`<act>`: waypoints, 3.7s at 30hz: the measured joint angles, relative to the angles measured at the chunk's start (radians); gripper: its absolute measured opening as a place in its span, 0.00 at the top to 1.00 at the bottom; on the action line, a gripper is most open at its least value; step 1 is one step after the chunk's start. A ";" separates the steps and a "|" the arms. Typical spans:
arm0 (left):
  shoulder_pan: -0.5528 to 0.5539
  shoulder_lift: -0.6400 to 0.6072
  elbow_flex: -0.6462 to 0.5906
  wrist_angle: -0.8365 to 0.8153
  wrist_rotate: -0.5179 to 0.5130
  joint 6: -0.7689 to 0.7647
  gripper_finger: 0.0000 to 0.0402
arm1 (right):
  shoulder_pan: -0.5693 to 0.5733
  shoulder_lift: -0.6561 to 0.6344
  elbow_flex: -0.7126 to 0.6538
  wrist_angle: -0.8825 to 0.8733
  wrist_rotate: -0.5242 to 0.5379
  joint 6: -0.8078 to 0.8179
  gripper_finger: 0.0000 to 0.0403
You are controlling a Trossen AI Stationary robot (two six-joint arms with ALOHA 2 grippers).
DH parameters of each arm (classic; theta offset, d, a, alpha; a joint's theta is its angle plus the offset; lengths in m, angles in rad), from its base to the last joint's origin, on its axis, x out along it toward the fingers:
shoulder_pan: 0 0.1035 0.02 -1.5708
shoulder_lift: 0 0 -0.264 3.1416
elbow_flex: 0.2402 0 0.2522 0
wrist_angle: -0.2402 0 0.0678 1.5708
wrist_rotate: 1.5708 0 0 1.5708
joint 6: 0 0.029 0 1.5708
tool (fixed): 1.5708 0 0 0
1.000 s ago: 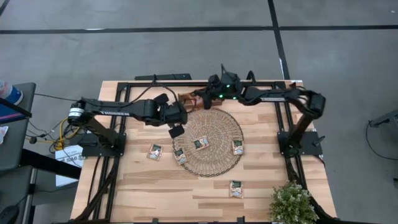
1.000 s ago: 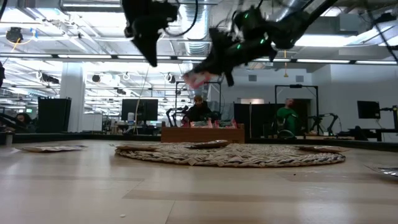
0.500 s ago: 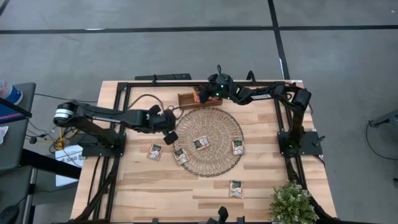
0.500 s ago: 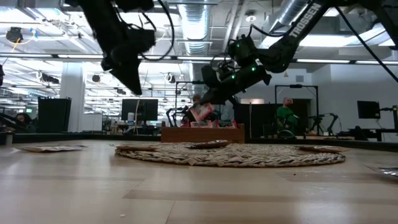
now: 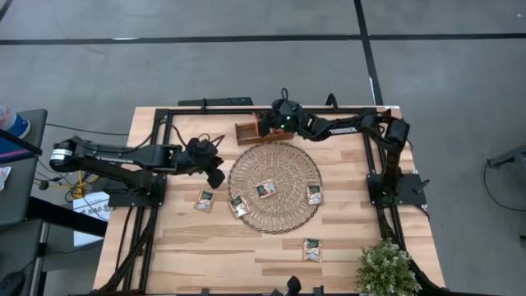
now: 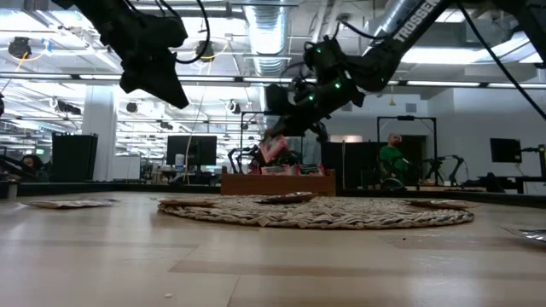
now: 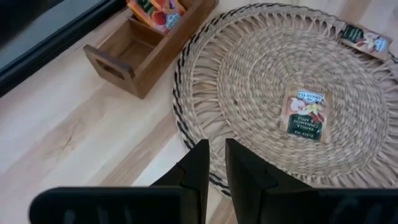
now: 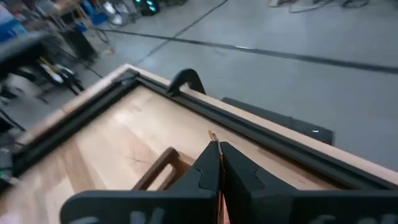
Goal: Pick & Place Tea
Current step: Put the orange tea bag into the middle section of the wooden organizer
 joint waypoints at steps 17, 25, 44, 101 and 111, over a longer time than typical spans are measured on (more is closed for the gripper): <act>0.000 -0.001 0.000 -0.008 0.063 0.034 0.89 | 0.009 0.076 0.173 -0.200 0.040 -0.046 1.00; 0.000 -0.001 0.000 -0.006 0.064 0.058 0.89 | 0.007 0.077 0.204 -0.312 0.036 -0.025 1.00; 0.000 0.000 0.000 0.001 0.079 0.058 0.89 | -0.037 0.077 0.203 -0.325 -0.099 0.067 1.00; 0.000 0.000 0.000 0.010 0.137 0.058 0.89 | -0.050 -0.014 0.264 -0.622 -0.304 -0.178 1.00; 0.000 0.000 0.000 0.005 0.163 0.058 0.89 | -0.046 0.192 0.595 -0.943 -0.288 -0.227 1.00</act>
